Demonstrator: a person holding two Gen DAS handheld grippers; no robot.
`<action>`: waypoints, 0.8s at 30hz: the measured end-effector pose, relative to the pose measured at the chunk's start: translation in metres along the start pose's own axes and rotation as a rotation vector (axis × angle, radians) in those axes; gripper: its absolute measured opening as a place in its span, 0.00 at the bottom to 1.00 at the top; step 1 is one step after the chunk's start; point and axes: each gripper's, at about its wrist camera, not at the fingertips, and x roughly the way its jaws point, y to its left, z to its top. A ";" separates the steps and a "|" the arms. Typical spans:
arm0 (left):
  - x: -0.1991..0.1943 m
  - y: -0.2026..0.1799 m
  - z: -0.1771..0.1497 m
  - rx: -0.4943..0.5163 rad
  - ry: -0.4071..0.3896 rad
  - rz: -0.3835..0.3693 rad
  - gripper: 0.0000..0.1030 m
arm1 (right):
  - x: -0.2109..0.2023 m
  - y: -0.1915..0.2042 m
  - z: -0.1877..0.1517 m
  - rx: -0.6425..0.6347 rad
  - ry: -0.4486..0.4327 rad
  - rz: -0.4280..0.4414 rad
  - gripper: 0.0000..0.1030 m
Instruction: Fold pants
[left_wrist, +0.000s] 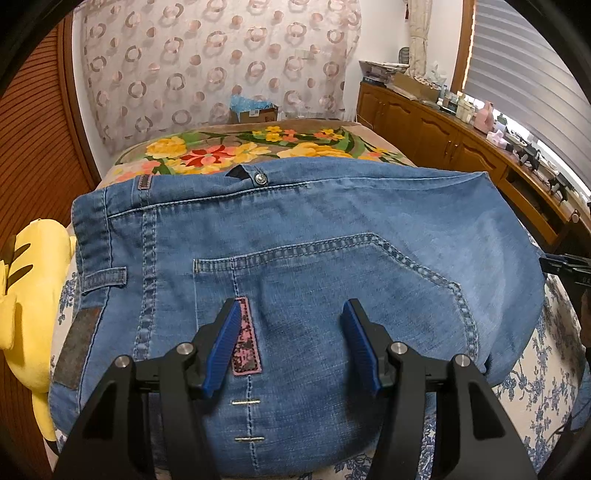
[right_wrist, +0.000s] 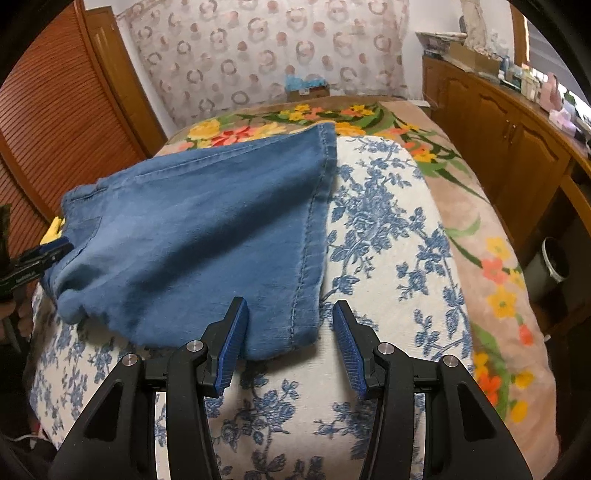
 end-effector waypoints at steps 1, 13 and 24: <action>0.000 0.000 0.000 0.001 -0.001 0.000 0.55 | -0.001 0.001 0.001 0.000 -0.004 0.007 0.44; 0.000 -0.001 -0.002 -0.002 -0.004 0.004 0.55 | -0.021 0.058 0.083 -0.199 -0.229 0.069 0.04; -0.011 0.007 0.000 -0.012 -0.017 -0.008 0.55 | 0.012 0.037 0.046 -0.137 -0.093 0.017 0.07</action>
